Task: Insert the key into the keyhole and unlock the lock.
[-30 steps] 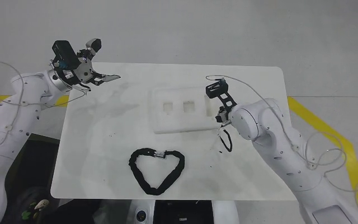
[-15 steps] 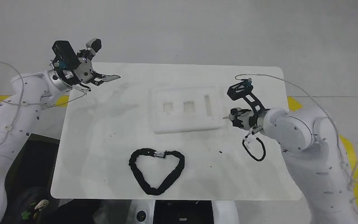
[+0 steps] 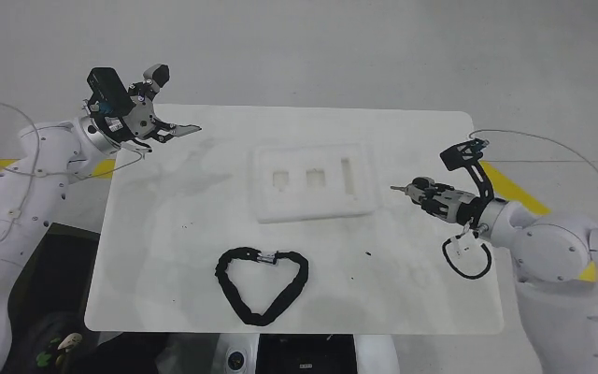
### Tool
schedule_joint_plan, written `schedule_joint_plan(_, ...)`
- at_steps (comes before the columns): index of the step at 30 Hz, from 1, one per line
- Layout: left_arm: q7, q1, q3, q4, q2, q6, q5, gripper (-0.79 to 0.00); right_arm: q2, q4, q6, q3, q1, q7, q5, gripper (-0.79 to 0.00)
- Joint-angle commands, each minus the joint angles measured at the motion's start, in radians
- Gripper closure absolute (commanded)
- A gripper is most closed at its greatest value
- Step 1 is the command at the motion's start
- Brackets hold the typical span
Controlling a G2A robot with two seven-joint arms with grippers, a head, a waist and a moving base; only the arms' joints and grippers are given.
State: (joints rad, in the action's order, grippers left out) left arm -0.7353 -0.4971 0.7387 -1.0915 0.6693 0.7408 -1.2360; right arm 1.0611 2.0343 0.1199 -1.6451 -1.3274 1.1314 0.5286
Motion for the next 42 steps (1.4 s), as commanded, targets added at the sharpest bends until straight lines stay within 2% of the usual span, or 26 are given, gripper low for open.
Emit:
schedule_joint_plan(1,0.011,-0.003,0.001,-0.010,0.000,-0.003,-0.003,-0.785,-0.001,0.000,0.001,-0.011,-0.013,-0.034,-0.006,0.000)
schedule_joint_plan(4,0.054,-0.010,0.013,-0.064,-0.003,0.026,-0.021,-0.785,-0.001,0.001,0.000,-0.022,-0.030,-0.071,-0.014,0.000)
schedule_joint_plan(8,0.073,-0.029,0.019,-0.127,-0.009,0.120,-0.062,-0.785,-0.001,0.001,0.000,-0.022,-0.030,-0.071,-0.014,0.000)
schedule_joint_plan(17,0.119,-0.125,-0.005,-0.233,-0.013,0.265,-0.102,-0.785,-0.001,0.001,0.000,-0.022,-0.030,-0.071,-0.014,0.000)
schedule_joint_plan(21,0.141,-0.165,-0.028,-0.292,-0.018,0.272,-0.163,-0.785,-0.001,0.001,0.000,-0.022,-0.030,-0.071,-0.014,0.000)
schedule_joint_plan(26,0.166,-0.176,-0.076,-0.344,-0.027,0.272,-0.243,-0.785,-0.001,0.001,0.000,-0.022,-0.030,-0.071,-0.014,0.000)
schedule_joint_plan(36,0.115,-0.128,-0.148,-0.392,-0.037,0.272,-0.404,-0.785,-0.001,0.001,0.000,-0.022,-0.030,-0.071,-0.014,0.000)
schedule_joint_plan(42,0.077,-0.118,-0.156,-0.384,-0.038,0.272,-0.430,-0.785,-0.001,0.001,0.000,-0.022,-0.030,-0.071,-0.014,0.000)
